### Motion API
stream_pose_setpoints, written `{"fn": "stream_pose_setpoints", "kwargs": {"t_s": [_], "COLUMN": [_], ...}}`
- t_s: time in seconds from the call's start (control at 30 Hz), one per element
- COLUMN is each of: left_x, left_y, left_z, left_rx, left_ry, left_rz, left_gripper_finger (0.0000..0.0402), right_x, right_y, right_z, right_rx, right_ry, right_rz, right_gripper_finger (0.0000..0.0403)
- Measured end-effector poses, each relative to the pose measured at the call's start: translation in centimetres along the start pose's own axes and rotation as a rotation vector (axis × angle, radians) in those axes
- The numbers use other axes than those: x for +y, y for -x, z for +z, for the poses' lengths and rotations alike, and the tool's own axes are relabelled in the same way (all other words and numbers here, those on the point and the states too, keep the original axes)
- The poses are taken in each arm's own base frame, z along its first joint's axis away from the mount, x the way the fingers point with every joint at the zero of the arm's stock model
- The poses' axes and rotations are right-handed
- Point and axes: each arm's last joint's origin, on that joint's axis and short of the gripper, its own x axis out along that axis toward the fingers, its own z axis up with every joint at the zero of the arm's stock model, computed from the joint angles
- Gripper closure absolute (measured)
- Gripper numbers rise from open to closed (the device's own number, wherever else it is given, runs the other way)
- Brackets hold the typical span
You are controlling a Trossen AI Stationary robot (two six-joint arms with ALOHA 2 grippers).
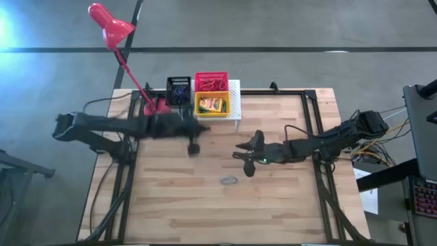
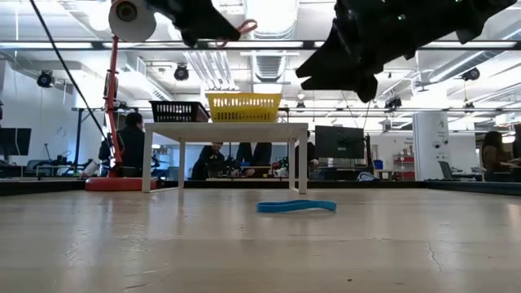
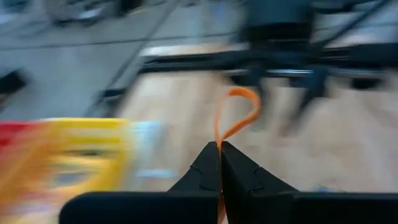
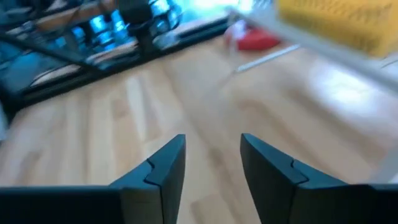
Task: Pick & Place Office Desk Supplies
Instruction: Put the orange rubber band into the red bin on the shelf, then put the blue rubber band into the red bin on the shelf
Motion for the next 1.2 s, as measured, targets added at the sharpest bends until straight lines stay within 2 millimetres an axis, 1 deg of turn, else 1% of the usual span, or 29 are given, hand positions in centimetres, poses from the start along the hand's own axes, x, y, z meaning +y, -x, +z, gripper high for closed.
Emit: {"fn": "stream_pose_setpoints", "kwargs": {"t_s": [0.1, 0.2, 0.3, 0.37, 0.43, 0.5, 0.6, 0.67, 0.73, 0.8, 0.9, 1.03, 1.13, 1.2], "left_x": [4.6, 9.7, 14.2, 16.7, 18.7, 20.3, 21.5, 22.0, 22.2, 22.4, 22.4, 21.7, 20.4, 18.9], "left_y": [0.9, 0.7, -0.3, -1.2, -2.3, -3.3, -4.9, -5.8, -6.2, -6.1, -5.4, -3.7, -2.3, -1.4], "left_z": [2.4, 3.7, 3.8, 3.3, 3.0, 2.4, 1.5, 1.3, 1.5, 1.9, 2.8, 4.3, 5.0, 5.1], "left_rx": [0.083, 0.121, 0.144, 0.162, 0.176, 0.235, 0.335, 0.366, 0.379, 0.370, 0.367, 0.391, 0.406, 0.413], "left_ry": [0.011, 0.041, 0.062, 0.096, 0.125, 0.147, 0.153, 0.156, 0.154, 0.149, 0.148, 0.158, 0.170, 0.177], "left_rz": [0.147, 0.253, 0.244, 0.224, 0.211, 0.209, 0.192, 0.184, 0.189, 0.201, 0.206, 0.192, 0.171, 0.147], "left_gripper_finger": [0.0399, 0.0400, 0.0400, 0.0398, 0.0389, 0.0373, 0.0336, 0.0306, 0.0275, 0.0245, 0.0205, 0.0166, 0.0153, 0.0151], "right_x": [0.1, 0.2, 0.3, 0.5, 0.7, 0.9, 1.2, 1.3, 1.5, 1.6, 1.6, 1.6, 1.6, 1.6], "right_y": [0.1, 0.1, 0.2, 0.2, 0.3, 0.4, 0.6, 0.6, 0.7, 0.8, 0.7, 0.2, -0.8, -1.8], "right_z": [0.3, 0.6, 0.6, 0.5, 0.4, 0.3, 0.1, 0.0, 0.0, -0.1, -0.1, -0.9, -2.3, -3.6], "right_rx": [-0.064, -0.098, -0.097, -0.094, -0.092, -0.089, -0.085, -0.083, -0.081, -0.079, -0.077, -0.044, 0.028, 0.087], "right_ry": [0.002, -0.011, -0.016, -0.014, -0.013, -0.011, -0.007, -0.005, -0.002, -0.001, -0.015, -0.044, -0.020, -0.002], "right_rz": [-0.056, -0.056, -0.051, -0.044, -0.035, -0.026, -0.014, -0.008, -0.004, 0.000, 0.002, 0.009, 0.042, 0.070], "right_gripper_finger": [0.0248, 0.0248, 0.0252, 0.0255, 0.0258, 0.0261, 0.0266, 0.0268, 0.0271, 0.0271, 0.0269, 0.0262, 0.0251, 0.0241]}}
